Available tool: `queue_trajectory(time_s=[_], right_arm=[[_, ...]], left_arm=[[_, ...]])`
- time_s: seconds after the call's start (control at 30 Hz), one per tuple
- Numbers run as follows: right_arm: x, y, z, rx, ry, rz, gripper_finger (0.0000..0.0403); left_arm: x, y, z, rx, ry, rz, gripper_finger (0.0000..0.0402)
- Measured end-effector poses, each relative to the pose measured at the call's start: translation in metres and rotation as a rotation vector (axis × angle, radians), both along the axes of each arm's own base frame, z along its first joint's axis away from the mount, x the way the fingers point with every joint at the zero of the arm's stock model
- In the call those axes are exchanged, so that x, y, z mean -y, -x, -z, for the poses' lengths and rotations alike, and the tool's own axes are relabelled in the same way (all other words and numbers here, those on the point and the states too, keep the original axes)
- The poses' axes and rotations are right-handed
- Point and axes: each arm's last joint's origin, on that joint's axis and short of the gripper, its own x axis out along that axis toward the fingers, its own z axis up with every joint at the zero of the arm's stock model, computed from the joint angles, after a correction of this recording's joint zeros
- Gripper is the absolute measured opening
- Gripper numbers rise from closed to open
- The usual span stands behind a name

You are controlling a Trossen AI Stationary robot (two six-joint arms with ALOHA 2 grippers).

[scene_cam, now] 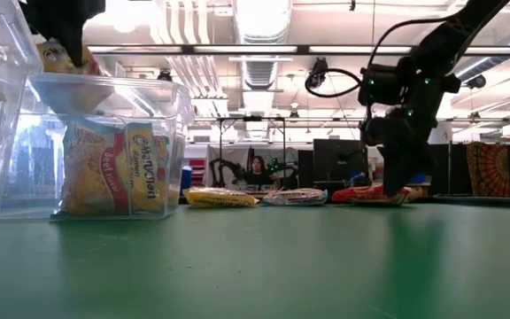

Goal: Sort Maruchan noodles
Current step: Put the left blue noodle pack into the middle transparent bin, then put the blue noodle pack into the middle transparent bin

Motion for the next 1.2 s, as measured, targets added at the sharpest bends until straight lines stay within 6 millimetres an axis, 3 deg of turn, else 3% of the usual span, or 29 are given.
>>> queue_trajectory(time_s=[0.37, 0.6, 0.9, 1.07, 1.2], right_arm=[[0.003, -0.005, -0.005, 0.051, 0.031, 0.0, 0.0054], [0.006, -0.01, -0.009, 0.09, 0.056, -0.002, 0.0054], [0.006, -0.01, -0.009, 0.095, 0.058, -0.001, 0.0054], [0.007, -0.011, -0.01, 0.107, 0.065, -0.001, 0.0054], [0.012, -0.019, -0.016, 0.213, 0.116, 0.018, 0.0054]], left_arm=[[0.002, -0.02, 0.02, -0.149, -0.006, 0.008, 0.0003], [0.005, -0.027, 0.026, -0.203, 0.045, 0.078, 0.0052], [0.009, -0.022, 0.023, -0.199, 0.193, 0.15, 0.0129], [0.01, -0.015, 0.018, -0.16, 0.232, 0.171, 0.0147], [0.008, -0.016, 0.008, -0.062, 0.164, 0.174, 0.0148]])
